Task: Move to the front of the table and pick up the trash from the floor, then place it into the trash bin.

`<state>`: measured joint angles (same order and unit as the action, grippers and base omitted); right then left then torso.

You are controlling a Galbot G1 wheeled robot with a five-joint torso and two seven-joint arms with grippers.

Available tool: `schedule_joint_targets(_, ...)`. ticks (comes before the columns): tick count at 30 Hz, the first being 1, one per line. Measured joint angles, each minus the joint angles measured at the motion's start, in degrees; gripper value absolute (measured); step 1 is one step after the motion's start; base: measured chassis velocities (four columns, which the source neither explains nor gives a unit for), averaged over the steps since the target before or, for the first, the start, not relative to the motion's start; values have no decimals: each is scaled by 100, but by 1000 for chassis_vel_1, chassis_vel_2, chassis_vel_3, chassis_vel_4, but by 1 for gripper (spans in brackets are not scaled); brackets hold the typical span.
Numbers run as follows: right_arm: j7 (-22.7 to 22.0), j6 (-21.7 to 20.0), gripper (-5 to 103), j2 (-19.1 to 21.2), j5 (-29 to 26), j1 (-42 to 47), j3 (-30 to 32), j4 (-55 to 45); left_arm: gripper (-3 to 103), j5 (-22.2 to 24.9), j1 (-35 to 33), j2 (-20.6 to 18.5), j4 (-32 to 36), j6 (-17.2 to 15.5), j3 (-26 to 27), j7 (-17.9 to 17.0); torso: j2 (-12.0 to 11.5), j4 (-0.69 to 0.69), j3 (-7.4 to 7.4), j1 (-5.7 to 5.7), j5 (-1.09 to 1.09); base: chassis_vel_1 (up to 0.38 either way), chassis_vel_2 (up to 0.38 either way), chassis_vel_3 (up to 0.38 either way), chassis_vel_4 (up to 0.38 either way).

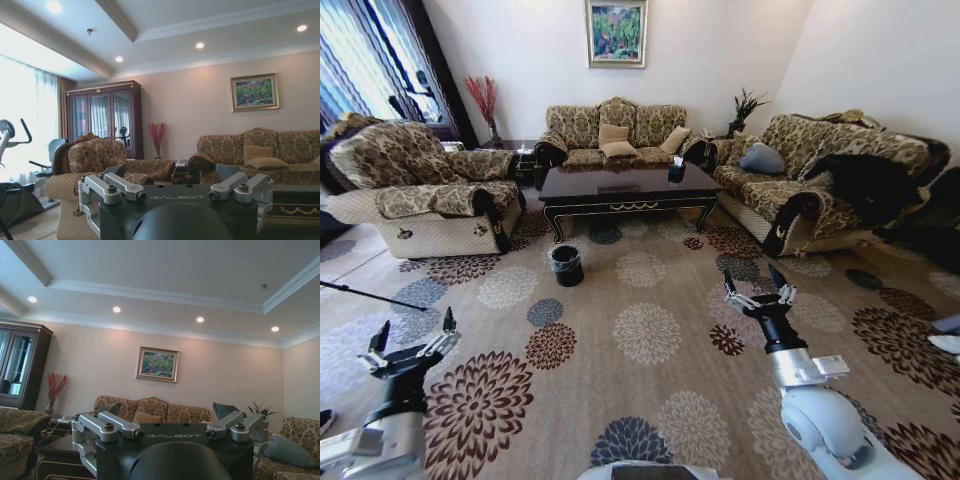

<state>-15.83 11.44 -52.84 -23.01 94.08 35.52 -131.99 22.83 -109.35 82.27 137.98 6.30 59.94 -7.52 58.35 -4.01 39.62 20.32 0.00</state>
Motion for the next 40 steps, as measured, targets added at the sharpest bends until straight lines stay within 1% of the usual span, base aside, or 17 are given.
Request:
schedule_joint_targets(3,0,0,100,0,0,0,0,0,100,0,0,0,0,0,0,0,97,0,54,44,0,0,0,0,0)
schedule_joint_targets(4,0,0,100,0,0,0,0,0,100,0,0,0,0,0,0,0,97,0,54,44,0,0,0,0,0)
schedule_joint_targets(9,0,0,100,0,0,0,0,0,100,0,0,0,0,0,0,0,271,0,152,118,0,0,0,0,0)
schedule_joint_targets(10,0,0,100,0,0,0,0,0,100,0,0,0,0,0,0,0,271,0,152,118,0,0,0,0,0)
schedule_joint_targets(15,0,0,100,0,0,0,0,0,100,0,0,0,0,0,0,0,450,0,251,199,0,0,0,0,0)
schedule_joint_targets(16,0,0,100,0,0,0,0,0,100,0,0,0,0,0,0,0,450,0,251,199,0,0,0,0,0)
schedule_joint_targets(18,0,0,100,1,0,0,0,0,100,0,0,0,0,0,0,0,531,0,294,236,0,0,0,0,0)
schedule_joint_targets(21,0,0,100,0,0,0,0,0,100,0,0,0,0,0,0,0,582,0,325,258,0,0,0,0,0)
schedule_joint_targets(23,0,0,100,0,0,0,0,0,100,0,0,0,0,0,0,0,676,0,379,298,0,0,0,0,0)
schedule_joint_targets(26,0,0,100,1,0,0,0,0,100,0,0,0,0,0,0,0,739,0,413,325,0,0,0,0,0)
schedule_joint_targets(29,0,0,100,0,0,0,0,0,100,0,0,0,0,0,0,0,784,0,441,345,0,0,0,0,0)
schedule_joint_targets(40,0,0,100,0,0,0,0,0,100,0,0,0,0,0,0,0,774,0,437,341,0,0,0,0,0)
